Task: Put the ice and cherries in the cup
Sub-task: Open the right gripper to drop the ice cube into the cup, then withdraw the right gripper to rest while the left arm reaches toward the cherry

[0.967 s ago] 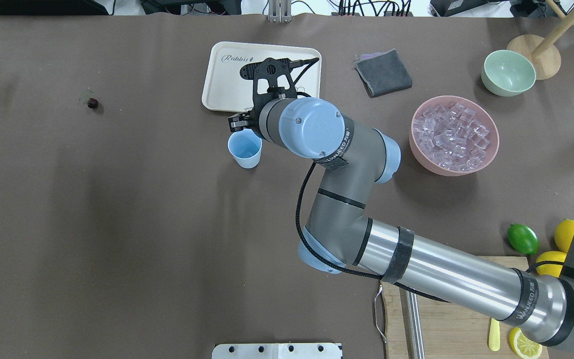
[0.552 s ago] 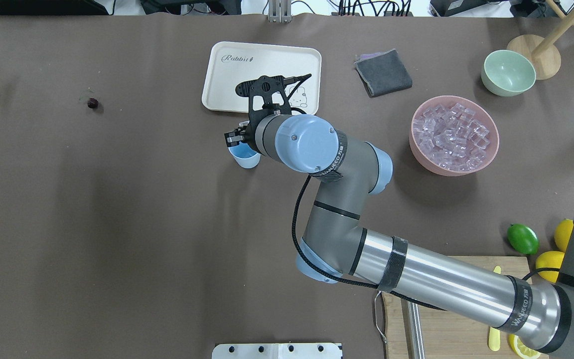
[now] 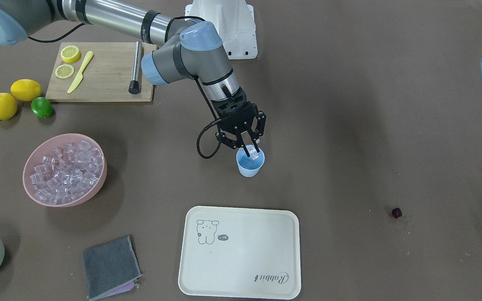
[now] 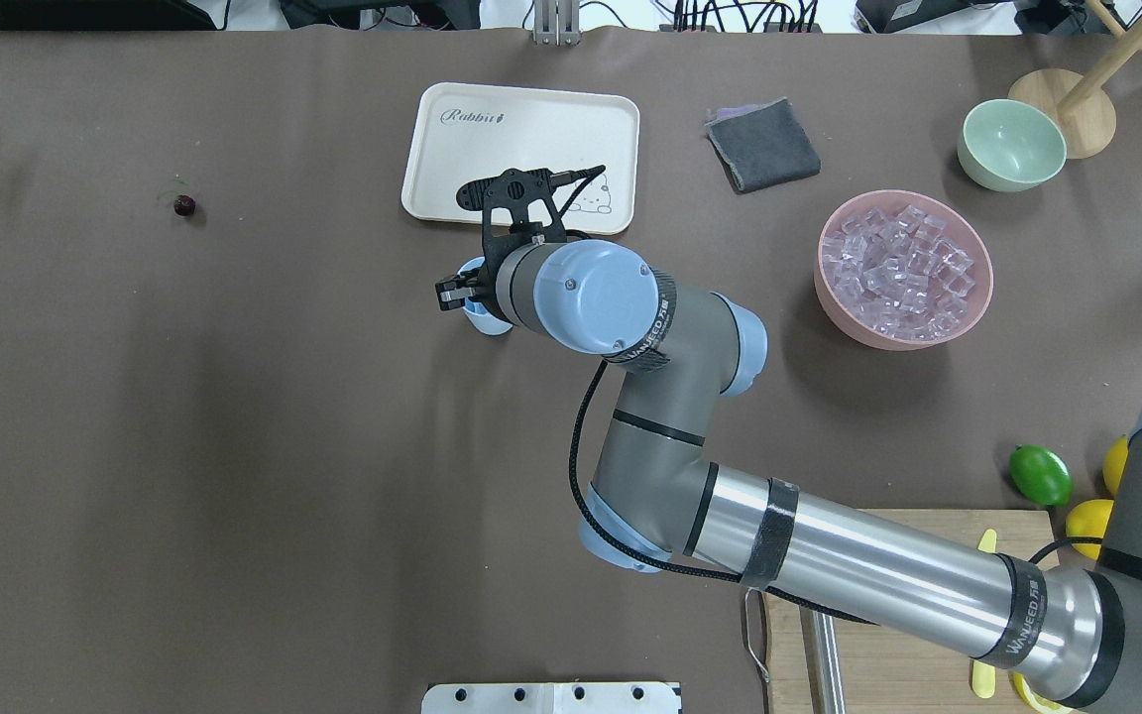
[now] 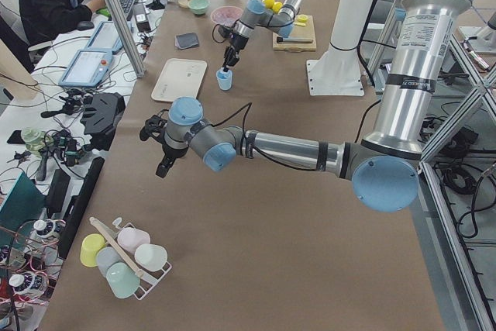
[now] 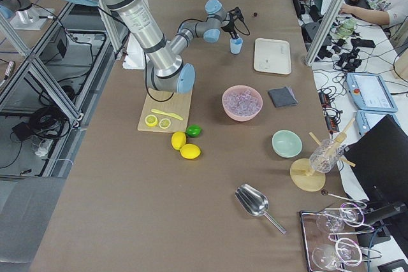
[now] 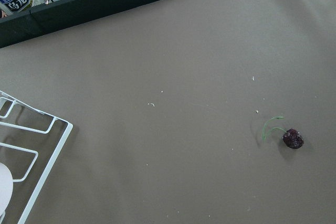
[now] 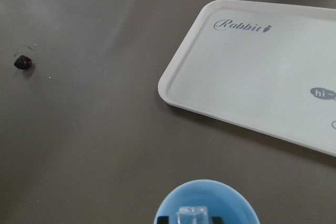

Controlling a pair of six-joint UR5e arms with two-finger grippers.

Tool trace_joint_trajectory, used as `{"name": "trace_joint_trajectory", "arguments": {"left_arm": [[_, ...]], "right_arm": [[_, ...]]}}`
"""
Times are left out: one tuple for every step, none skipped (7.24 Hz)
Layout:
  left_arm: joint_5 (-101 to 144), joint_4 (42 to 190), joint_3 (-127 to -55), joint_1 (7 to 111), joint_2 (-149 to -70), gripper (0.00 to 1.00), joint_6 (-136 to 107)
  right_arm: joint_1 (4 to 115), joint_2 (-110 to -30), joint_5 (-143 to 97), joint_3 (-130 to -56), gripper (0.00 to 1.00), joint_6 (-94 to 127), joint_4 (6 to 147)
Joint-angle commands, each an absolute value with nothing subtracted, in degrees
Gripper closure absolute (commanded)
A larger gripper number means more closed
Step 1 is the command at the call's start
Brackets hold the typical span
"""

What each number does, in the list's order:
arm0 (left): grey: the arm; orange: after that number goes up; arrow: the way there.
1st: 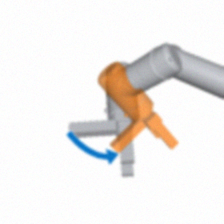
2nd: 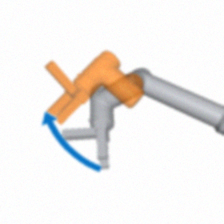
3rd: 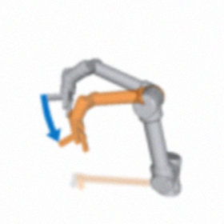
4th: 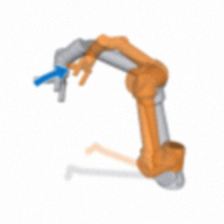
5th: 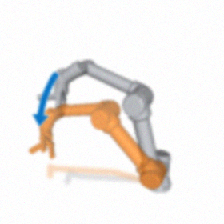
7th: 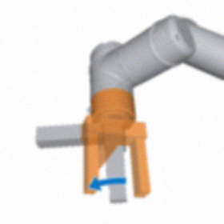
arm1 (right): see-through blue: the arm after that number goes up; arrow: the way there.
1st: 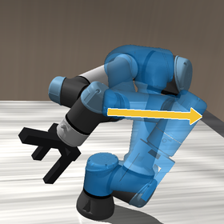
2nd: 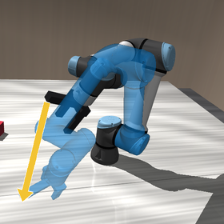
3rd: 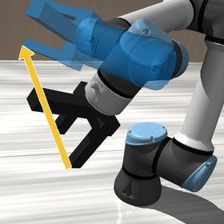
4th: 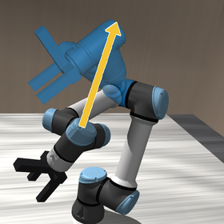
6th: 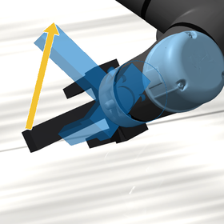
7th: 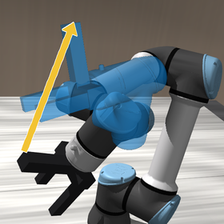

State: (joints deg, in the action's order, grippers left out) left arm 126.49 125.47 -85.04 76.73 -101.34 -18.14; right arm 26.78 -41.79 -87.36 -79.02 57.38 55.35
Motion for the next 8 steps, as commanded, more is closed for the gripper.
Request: {"name": "trace_joint_trajectory", "arguments": {"left_arm": [[129.3,125.2,-84.6,76.7,-103.5,0.02,-17.6],[129.6,125.0,-85.2,76.7,-103.8,0.02,-18.3],[129.6,124.1,-84.2,76.7,-106.4,0.02,-18.4],[129.5,122.1,-83.2,75.8,-109.2,0.02,-18.5],[129.3,121.7,-81.0,74.5,-111.2,0.02,-18.5],[129.3,121.7,-78.9,74.4,-113.4,0.02,-18.7],[129.3,122.0,-78.3,72.9,-114.7,0.02,-22.9],[129.0,122.3,-78.3,70.2,-115.6,0.02,-24.2]], "right_arm": [[27.3,-41.8,-87.9,-79.1,0.0,57.6,55.5],[28.2,-41.6,-88.1,-79.5,0.0,57.6,55.5],[30.0,-41.9,-89.5,-80.4,0.0,57.6,55.5],[33.2,-44.8,-94.2,-83.1,0.0,57.4,56.1],[36.1,-50.7,-97.4,-88.9,0.0,57.1,56.4],[42.3,-54.7,-105.3,-94.4,0.0,57.0,59.3],[51.5,-57.6,-117.3,-98.1,0.0,53.8,62.3],[58.6,-64.4,-124.9,-101.9,0.0,48.7,62.6]]}}
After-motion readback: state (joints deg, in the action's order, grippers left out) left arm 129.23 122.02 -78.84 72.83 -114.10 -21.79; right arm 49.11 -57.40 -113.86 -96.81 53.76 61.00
